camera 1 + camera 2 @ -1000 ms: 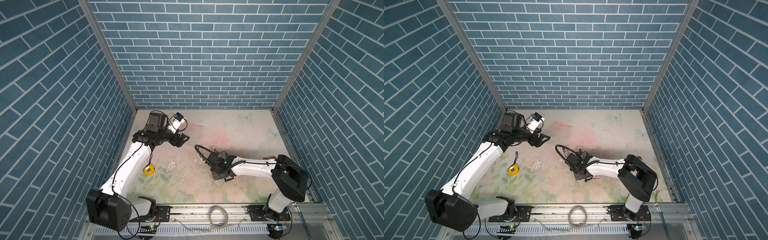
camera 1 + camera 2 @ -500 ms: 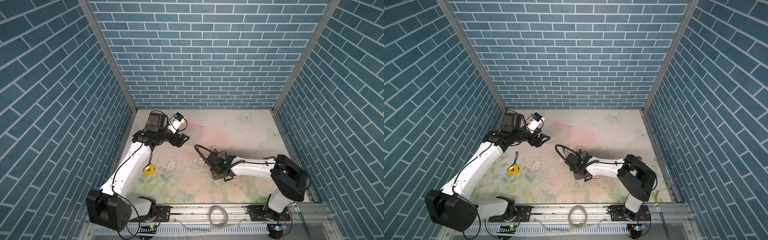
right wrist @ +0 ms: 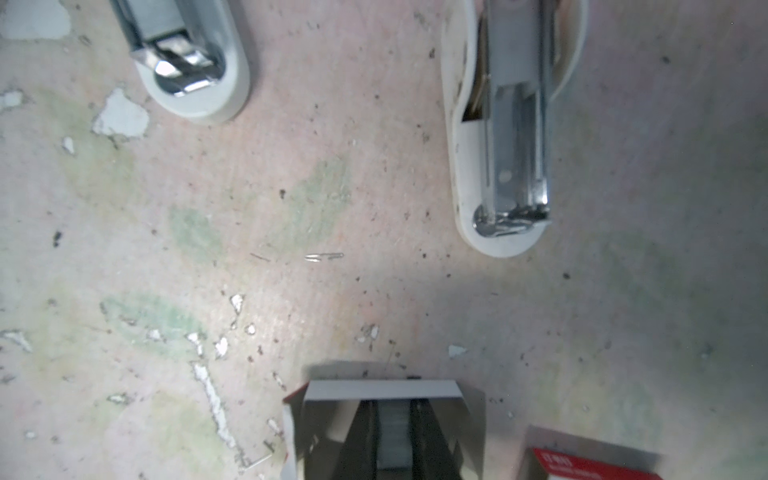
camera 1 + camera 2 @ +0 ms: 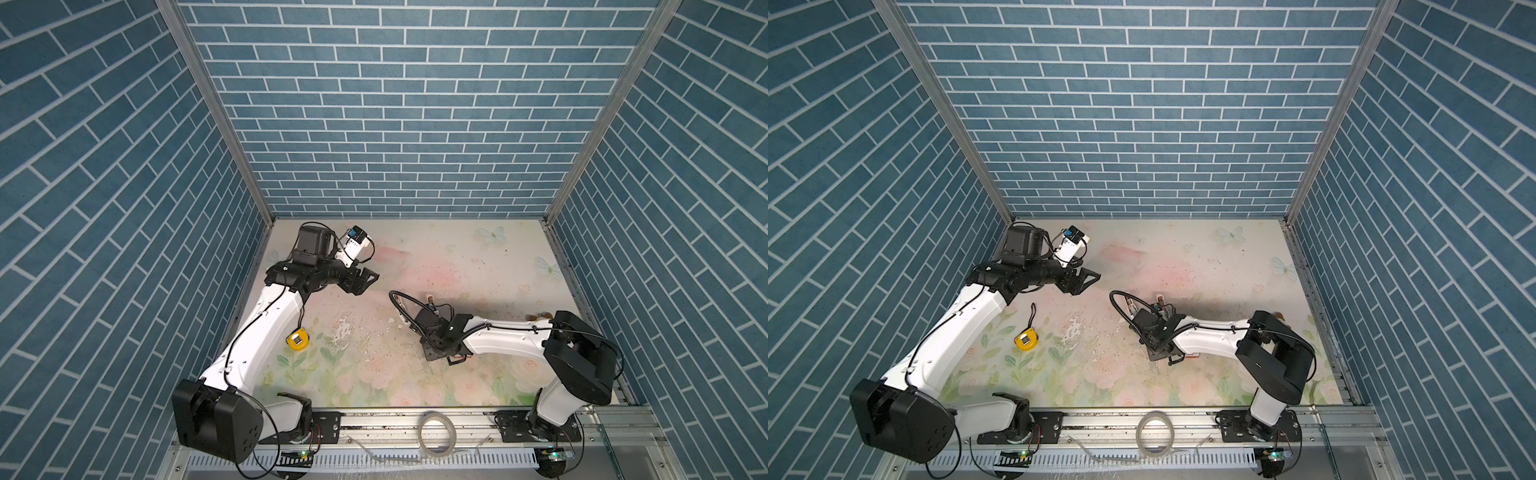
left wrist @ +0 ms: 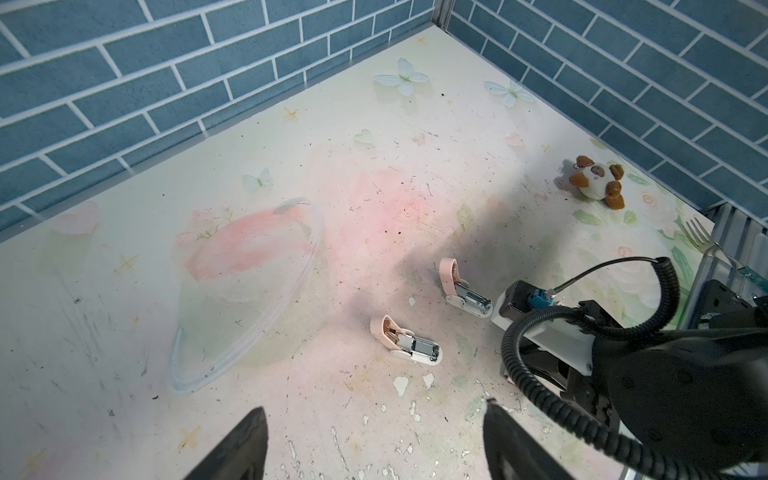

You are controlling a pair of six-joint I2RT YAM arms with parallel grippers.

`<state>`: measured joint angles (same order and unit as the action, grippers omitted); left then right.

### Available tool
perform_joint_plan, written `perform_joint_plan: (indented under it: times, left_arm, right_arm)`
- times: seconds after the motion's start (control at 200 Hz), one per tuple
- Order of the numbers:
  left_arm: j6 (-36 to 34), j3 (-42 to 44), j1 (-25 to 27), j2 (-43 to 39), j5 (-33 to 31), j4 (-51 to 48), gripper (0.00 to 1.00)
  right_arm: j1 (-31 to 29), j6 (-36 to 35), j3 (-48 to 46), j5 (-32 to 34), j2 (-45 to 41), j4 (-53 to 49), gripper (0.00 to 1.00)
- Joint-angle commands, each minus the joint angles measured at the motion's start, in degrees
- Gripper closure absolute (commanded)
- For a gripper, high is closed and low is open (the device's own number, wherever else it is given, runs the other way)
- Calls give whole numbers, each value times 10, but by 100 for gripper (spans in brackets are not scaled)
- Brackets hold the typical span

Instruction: Load the staples into the stapler

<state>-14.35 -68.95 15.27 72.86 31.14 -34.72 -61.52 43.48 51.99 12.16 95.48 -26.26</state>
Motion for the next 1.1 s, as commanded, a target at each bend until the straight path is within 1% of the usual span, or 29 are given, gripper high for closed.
perform_joint_plan:
  times: [0.0, 0.195, 0.24, 0.555, 0.685, 0.9, 1.095]
  left_arm:
    - [1, 5, 2, -13, 0, 3, 17]
    - [-1, 4, 2, -14, -5, 2, 18]
    - [-1, 3, 2, -14, -5, 1, 17]
    - [2, -5, 2, -12, -9, -3, 17]
    - [2, -7, 2, -13, -10, -4, 18]
    - [1, -5, 2, -15, -11, -4, 18]
    - [2, -5, 2, -14, -10, -3, 18]
  right_arm:
    - [0, 14, -31, 1, 23, -11, 90]
    - [-1, 4, -28, 1, 26, -2, 96]
    - [-1, -2, -24, -2, 24, -1, 100]
    - [0, -31, 3, -5, -44, -18, 100]
    - [1, -42, 20, -8, -60, -26, 100]
    - [5, -56, 40, -3, -53, -25, 100]
    - [20, -70, 39, -1, -46, 21, 100]
